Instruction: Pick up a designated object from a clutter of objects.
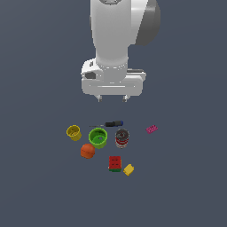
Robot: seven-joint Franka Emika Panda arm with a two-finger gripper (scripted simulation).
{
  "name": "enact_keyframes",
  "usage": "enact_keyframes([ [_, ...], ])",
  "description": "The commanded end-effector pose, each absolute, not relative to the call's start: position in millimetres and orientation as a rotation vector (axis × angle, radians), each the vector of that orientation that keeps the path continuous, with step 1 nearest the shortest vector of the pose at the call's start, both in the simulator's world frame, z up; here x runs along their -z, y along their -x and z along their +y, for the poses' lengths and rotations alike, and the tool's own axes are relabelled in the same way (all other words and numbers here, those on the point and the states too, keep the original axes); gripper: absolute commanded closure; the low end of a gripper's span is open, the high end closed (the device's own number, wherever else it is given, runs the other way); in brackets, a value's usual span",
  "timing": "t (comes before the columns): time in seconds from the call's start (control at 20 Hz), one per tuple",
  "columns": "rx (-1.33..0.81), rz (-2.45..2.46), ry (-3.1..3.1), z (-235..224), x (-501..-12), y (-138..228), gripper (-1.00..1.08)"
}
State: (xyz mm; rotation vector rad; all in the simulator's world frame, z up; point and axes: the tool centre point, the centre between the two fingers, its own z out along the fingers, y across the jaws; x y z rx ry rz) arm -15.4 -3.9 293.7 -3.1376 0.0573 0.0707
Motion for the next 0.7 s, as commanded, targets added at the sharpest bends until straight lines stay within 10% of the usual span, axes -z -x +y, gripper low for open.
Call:
enact_keyframes([
  [0.0, -0.071, 0.057, 3.138, -4, -294, 15, -0.92],
  [0.65, -0.013, 0.113, 3.141, -14, -313, 8, -0.92],
])
